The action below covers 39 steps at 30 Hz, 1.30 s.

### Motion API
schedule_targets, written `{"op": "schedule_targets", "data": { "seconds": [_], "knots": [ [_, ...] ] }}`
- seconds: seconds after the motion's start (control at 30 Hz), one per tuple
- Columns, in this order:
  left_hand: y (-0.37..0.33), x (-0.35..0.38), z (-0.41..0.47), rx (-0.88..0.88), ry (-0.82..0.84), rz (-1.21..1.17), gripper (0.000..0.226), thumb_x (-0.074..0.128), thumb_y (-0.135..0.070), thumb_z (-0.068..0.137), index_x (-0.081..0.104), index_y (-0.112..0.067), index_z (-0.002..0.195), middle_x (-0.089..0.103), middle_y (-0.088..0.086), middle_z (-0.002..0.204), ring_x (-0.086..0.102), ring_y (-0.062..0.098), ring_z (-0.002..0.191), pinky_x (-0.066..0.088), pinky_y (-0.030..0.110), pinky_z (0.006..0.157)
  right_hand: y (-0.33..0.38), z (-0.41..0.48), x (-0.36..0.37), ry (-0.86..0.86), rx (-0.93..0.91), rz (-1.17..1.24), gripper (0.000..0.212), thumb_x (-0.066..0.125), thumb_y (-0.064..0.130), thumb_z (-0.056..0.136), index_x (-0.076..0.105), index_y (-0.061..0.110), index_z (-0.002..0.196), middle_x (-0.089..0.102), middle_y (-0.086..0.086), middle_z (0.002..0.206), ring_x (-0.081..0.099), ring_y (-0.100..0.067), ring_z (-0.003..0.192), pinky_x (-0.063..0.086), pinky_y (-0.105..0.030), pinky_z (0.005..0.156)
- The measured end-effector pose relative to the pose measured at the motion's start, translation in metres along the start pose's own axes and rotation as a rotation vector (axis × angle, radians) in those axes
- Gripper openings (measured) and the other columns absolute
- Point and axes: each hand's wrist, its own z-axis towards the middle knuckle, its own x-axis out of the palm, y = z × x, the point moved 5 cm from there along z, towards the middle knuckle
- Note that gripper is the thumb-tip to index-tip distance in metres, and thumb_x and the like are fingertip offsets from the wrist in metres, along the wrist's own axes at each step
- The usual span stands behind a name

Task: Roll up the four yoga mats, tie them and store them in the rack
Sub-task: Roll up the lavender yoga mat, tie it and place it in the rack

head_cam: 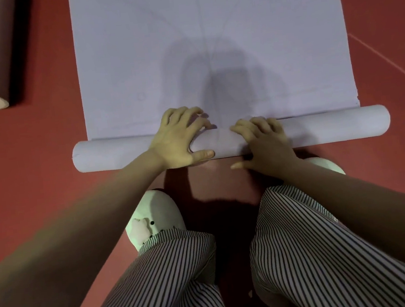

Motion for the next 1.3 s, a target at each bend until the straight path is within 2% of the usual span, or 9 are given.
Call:
{"op": "schedule_targets", "data": {
  "seconds": [0.13,0.23,0.5,0.67,0.73,0.9,1.03,1.17,1.3],
  "knots": [
    [-0.008,0.006,-0.011,-0.011,-0.17,0.116,0.048,0.043,-0.046,0.091,0.062,-0.012,0.12,0.064,0.009,0.109,0.055,0.028,0.094,0.032,0.036,0.084,-0.006,0.017,-0.004,0.038,0.047,0.046,0.071,0.057,0.064,0.064,0.065,0.011,0.11,0.068,-0.004,0.108,0.064,-0.028,0.091,0.029,-0.036,0.084],
    [-0.013,0.011,-0.019,-0.066,-0.19,0.141,0.053,0.043,-0.049,0.091,0.057,-0.015,0.128,0.061,0.011,0.118,0.053,0.029,0.104,0.031,0.038,0.087,-0.015,0.03,-0.01,0.121,0.086,0.168,0.067,0.072,0.051,0.071,0.057,0.013,0.124,0.061,-0.003,0.123,0.055,-0.027,0.11,0.029,-0.037,0.094],
    [0.0,0.009,0.004,-0.133,0.004,0.192,0.075,0.044,-0.068,0.071,0.047,-0.023,0.13,0.062,0.007,0.112,0.06,0.033,0.085,0.042,0.041,0.079,-0.026,0.048,-0.009,0.232,0.076,0.217,0.062,0.06,0.056,0.082,0.05,0.022,0.133,0.055,0.0,0.132,0.048,-0.023,0.12,0.027,-0.036,0.1],
    [0.011,0.001,0.018,-0.226,0.232,0.12,0.091,0.032,-0.077,0.068,0.042,-0.025,0.141,0.053,0.004,0.129,0.053,0.032,0.108,0.034,0.04,0.091,-0.01,0.045,-0.018,0.033,0.034,0.107,0.055,0.049,0.048,0.075,0.065,0.01,0.111,0.063,-0.013,0.102,0.063,-0.032,0.087,0.046,-0.042,0.076],
    [0.016,-0.003,0.028,-0.242,0.313,0.059,0.081,0.048,-0.072,0.076,0.036,-0.029,0.143,0.05,0.002,0.133,0.05,0.03,0.115,0.032,0.039,0.095,-0.008,0.044,-0.02,-0.034,0.06,0.084,0.045,0.05,0.042,0.079,0.067,0.009,0.104,0.065,-0.011,0.096,0.063,-0.031,0.081,0.047,-0.041,0.073],
    [0.024,-0.003,0.04,-0.243,0.408,-0.034,0.073,0.058,-0.063,0.08,0.035,-0.031,0.142,0.05,0.001,0.132,0.05,0.026,0.119,0.032,0.038,0.096,-0.019,0.047,-0.012,0.07,0.036,0.047,0.082,0.058,0.071,0.058,0.063,0.009,0.112,0.064,-0.012,0.104,0.062,-0.033,0.087,0.045,-0.041,0.078],
    [0.023,-0.007,0.034,-0.17,0.248,0.012,0.087,0.035,-0.078,0.07,0.043,-0.027,0.141,0.054,0.004,0.128,0.053,0.027,0.113,0.036,0.038,0.092,-0.022,0.058,-0.014,0.091,0.143,0.084,0.078,0.082,0.054,0.055,0.06,0.01,0.116,0.061,-0.012,0.106,0.058,-0.036,0.093,0.037,-0.043,0.086],
    [0.012,-0.004,0.017,-0.083,-0.092,0.095,0.069,0.042,-0.064,0.083,0.055,-0.018,0.133,0.064,0.006,0.118,0.062,0.029,0.102,0.04,0.039,0.084,-0.025,0.063,-0.016,0.132,0.117,0.082,0.074,0.078,0.055,0.063,0.056,0.011,0.119,0.058,-0.008,0.111,0.055,-0.031,0.1,0.031,-0.038,0.09],
    [0.016,-0.003,0.026,-0.132,0.082,0.17,0.095,0.061,-0.075,0.065,0.045,-0.019,0.141,0.059,0.007,0.125,0.058,0.031,0.106,0.038,0.041,0.085,-0.029,0.071,-0.019,0.216,0.082,0.156,0.065,0.072,0.056,0.07,0.052,0.017,0.118,0.058,-0.003,0.111,0.057,-0.027,0.099,0.033,-0.037,0.091]
  ]
}}
